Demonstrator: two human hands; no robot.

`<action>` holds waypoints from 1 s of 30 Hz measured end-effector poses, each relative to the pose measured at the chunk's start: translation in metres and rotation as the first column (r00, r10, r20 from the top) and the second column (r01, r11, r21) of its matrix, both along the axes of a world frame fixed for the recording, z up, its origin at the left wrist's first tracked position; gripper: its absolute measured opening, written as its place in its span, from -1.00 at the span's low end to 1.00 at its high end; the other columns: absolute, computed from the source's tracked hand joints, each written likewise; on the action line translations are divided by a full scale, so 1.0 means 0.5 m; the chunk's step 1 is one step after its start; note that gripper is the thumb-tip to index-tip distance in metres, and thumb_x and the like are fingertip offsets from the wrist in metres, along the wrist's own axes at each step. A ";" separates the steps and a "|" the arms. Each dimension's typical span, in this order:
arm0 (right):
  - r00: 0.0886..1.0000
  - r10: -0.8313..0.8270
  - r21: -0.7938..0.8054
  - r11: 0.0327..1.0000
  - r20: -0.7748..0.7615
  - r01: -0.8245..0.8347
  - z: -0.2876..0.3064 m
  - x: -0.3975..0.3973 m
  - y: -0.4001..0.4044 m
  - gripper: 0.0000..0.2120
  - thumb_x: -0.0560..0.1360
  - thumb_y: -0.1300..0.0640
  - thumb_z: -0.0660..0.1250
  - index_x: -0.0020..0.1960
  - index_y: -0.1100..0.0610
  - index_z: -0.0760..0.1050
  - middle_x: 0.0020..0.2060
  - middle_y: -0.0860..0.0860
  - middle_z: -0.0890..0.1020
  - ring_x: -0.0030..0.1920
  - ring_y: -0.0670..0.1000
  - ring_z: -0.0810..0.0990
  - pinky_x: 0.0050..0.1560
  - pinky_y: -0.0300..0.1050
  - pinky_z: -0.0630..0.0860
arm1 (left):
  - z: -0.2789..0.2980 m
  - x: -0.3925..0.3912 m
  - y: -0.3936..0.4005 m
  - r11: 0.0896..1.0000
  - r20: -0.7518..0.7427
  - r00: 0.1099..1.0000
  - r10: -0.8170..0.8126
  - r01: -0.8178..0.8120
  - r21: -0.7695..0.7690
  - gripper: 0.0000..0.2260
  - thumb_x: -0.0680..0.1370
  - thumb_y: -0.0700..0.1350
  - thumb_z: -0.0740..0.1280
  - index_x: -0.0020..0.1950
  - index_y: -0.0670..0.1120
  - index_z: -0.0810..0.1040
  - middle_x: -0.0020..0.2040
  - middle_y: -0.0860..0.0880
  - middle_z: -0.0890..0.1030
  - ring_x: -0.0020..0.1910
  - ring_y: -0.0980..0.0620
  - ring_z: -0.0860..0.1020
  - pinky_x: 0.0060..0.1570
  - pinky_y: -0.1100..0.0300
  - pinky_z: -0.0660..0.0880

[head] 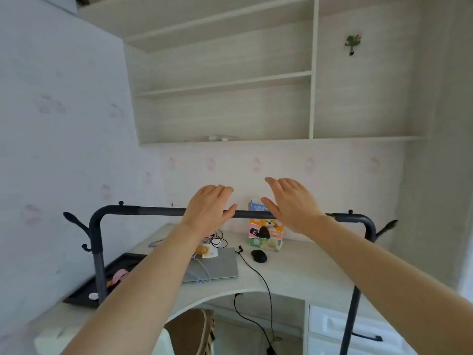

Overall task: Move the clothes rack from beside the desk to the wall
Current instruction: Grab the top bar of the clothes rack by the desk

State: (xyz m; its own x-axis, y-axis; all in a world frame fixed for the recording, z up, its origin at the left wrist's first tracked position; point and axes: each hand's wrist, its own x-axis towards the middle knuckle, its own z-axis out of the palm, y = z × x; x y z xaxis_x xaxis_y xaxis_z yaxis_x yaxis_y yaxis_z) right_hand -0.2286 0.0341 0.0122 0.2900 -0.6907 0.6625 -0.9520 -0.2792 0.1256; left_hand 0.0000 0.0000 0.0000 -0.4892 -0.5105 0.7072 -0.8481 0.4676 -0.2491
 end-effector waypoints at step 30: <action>0.935 0.143 0.001 0.989 -0.323 -0.151 -0.112 -0.053 -0.187 -0.56 0.52 -0.29 0.02 -0.20 0.10 0.23 -0.57 -0.02 0.25 -0.61 0.03 0.17 -0.57 -0.16 0.05 | -0.067 0.000 -0.063 0.964 0.226 0.942 0.250 -0.221 -0.145 -0.67 0.40 0.10 0.48 -0.27 -0.15 0.51 -0.45 -0.07 0.54 -0.48 -0.10 0.52 -0.49 0.13 0.43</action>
State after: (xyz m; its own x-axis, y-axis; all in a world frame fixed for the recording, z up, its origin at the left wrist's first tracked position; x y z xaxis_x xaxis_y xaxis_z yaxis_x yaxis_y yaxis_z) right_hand -0.2549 -0.0595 -0.0441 0.5873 -0.6097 0.5323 -0.8082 -0.4064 0.4262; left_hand 0.0002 -0.0314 -0.0337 -0.5271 -0.5536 0.6447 -0.8389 0.2175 -0.4990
